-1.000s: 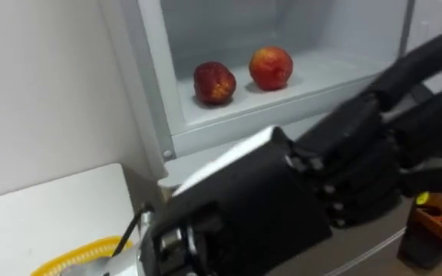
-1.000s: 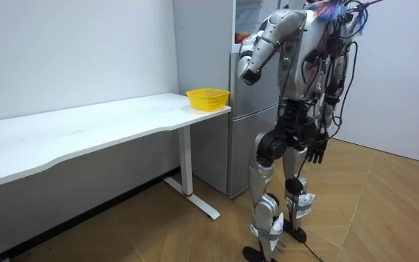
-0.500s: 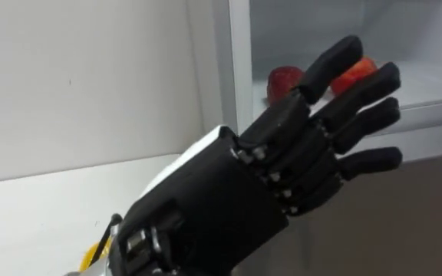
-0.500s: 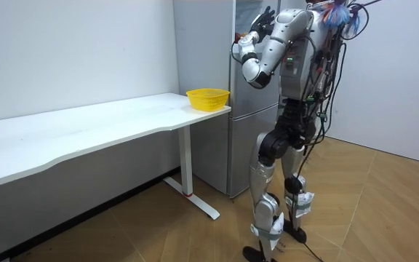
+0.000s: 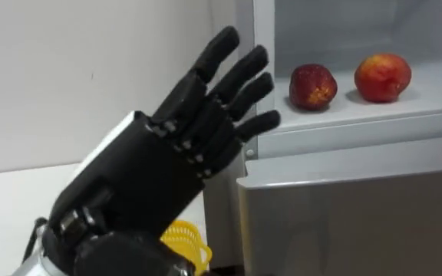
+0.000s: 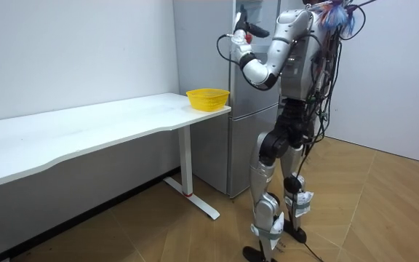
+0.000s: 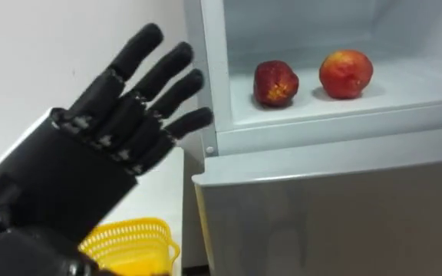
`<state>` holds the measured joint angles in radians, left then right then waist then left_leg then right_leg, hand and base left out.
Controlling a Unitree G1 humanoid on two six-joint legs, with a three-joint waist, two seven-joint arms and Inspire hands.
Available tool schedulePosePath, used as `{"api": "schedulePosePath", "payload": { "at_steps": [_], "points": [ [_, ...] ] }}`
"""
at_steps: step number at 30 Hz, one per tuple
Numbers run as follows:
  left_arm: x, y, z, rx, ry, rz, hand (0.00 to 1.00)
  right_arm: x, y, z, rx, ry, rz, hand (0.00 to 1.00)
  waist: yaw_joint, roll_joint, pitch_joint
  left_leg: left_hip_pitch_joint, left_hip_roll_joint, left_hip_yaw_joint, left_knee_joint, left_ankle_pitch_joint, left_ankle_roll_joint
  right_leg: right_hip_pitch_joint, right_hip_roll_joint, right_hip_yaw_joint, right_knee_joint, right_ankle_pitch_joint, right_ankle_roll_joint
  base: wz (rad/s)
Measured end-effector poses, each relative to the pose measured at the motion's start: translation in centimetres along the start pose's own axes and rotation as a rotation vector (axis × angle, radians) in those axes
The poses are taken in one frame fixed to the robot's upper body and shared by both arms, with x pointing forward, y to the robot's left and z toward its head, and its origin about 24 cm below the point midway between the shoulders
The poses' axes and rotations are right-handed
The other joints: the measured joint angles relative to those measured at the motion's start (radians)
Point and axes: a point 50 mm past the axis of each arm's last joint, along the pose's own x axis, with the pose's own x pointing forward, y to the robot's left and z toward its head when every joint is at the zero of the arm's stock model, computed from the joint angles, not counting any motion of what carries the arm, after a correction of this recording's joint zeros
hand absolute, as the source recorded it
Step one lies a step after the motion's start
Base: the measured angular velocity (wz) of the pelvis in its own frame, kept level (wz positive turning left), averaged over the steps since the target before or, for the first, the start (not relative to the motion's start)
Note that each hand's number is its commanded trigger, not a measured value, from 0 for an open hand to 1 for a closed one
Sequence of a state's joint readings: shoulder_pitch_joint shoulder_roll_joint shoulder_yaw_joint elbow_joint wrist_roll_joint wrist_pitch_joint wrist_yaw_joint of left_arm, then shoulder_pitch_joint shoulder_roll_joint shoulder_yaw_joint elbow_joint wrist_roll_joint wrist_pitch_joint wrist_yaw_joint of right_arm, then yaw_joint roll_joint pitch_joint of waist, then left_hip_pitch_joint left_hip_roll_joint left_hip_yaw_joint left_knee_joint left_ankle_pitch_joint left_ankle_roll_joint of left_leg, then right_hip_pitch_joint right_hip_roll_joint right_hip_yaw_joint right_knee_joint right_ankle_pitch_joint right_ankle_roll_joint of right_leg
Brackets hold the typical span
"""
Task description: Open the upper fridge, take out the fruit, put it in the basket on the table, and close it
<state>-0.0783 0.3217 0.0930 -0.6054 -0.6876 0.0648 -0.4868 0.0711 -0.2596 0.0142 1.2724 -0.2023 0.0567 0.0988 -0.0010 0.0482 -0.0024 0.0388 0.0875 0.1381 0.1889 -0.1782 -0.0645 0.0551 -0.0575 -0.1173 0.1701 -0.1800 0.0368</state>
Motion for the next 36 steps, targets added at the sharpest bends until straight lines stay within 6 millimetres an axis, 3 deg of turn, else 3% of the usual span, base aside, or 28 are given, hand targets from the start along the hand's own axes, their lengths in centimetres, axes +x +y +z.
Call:
{"api": "schedulePosePath", "payload": {
  "at_steps": [5,7,12,17,23,27,28,29,31,36],
  "points": [
    [-2.1,2.7,1.7,0.204,0.01,0.286,0.0,-0.1,-0.1,-1.1,0.048,0.019,-0.039,0.0,0.041,0.0,0.0006,-0.001,0.0,-0.002,-0.001,0.0,0.0,0.002,0.0,-0.009,-0.001,-0.002,-0.001,0.04],
    [-4.3,4.1,2.6,0.319,0.024,0.486,0.0,-0.2,-0.2,-1.6,0.062,0.026,-0.07,0.0,0.064,-0.001,0.0013,0.002,-0.002,-0.01,-0.002,0.0,-0.001,0.008,-0.001,-0.013,-0.001,-0.006,-0.001,0.06],
    [-10.1,6.2,3.2,0.593,0.173,0.919,0.0,-0.4,-0.2,-2.9,0.105,0.051,-0.093,0.0,0.08,-0.007,0.0025,0.015,-0.01,-0.03,-0.002,0.0,-0.001,0.031,-0.009,-0.032,0.0,-0.017,0.002,0.14],
    [-14.6,6.8,2.2,0.74,0.305,1.213,0.0,-0.2,0.5,-2.7,0.103,0.052,-0.092,0.0,0.089,-0.011,0.0018,0.015,-0.017,-0.061,0.0,0.0,-0.001,0.041,-0.013,-0.049,-0.003,-0.019,0.004,0.12],
    [-21.4,6.1,-1.3,0.731,0.54,1.568,0.0,-0.2,0.8,-2.4,0.095,0.045,-0.086,0.0,0.099,-0.015,-0.0036,0.024,-0.023,-0.086,0.0,0.001,0.001,0.053,-0.015,-0.059,0.001,-0.023,0.005,0.05],
    [-26.3,4.3,-4.9,0.664,0.806,1.718,0.0,-0.2,1.1,-2.5,0.09,0.049,-0.074,0.0,0.109,-0.016,-0.0047,0.025,-0.025,-0.094,-0.002,0.001,0.001,0.052,-0.015,-0.057,0.002,-0.021,0.005,0.0],
    [-27.9,3.4,-6.4,0.636,0.907,1.734,0.0,-0.2,1.2,-2.5,0.09,0.058,-0.07,0.0,0.108,-0.023,-0.0083,0.027,-0.027,-0.098,-0.003,0.001,0.001,0.057,-0.016,-0.059,0.001,-0.021,0.005,0.05],
    [-28.7,2.8,-7.2,0.615,0.97,1.737,0.0,-0.2,1.2,-2.6,0.096,0.062,-0.069,0.0,0.106,-0.019,-0.0061,0.028,-0.027,-0.101,-0.002,0.001,0.001,0.06,-0.016,-0.062,-0.001,-0.021,0.005,0.08],
    [-31.5,-0.1,-10.3,0.51,1.22,1.707,0.0,-0.2,1.5,-2.5,0.11,0.069,-0.06,0.0,0.1,-0.024,-0.0061,0.031,-0.028,-0.104,-0.002,0.001,0.001,0.066,-0.016,-0.064,-0.002,-0.021,0.005,0.06],
    [-35.7,-6.2,-13.9,0.256,1.586,1.659,0.0,0.0,1.8,-1.6,0.112,0.049,-0.052,0.0,0.086,-0.037,-0.0059,0.038,-0.028,-0.11,-0.015,0.001,0.001,0.07,-0.016,-0.071,-0.003,-0.022,0.005,0.03]
  ]
}}
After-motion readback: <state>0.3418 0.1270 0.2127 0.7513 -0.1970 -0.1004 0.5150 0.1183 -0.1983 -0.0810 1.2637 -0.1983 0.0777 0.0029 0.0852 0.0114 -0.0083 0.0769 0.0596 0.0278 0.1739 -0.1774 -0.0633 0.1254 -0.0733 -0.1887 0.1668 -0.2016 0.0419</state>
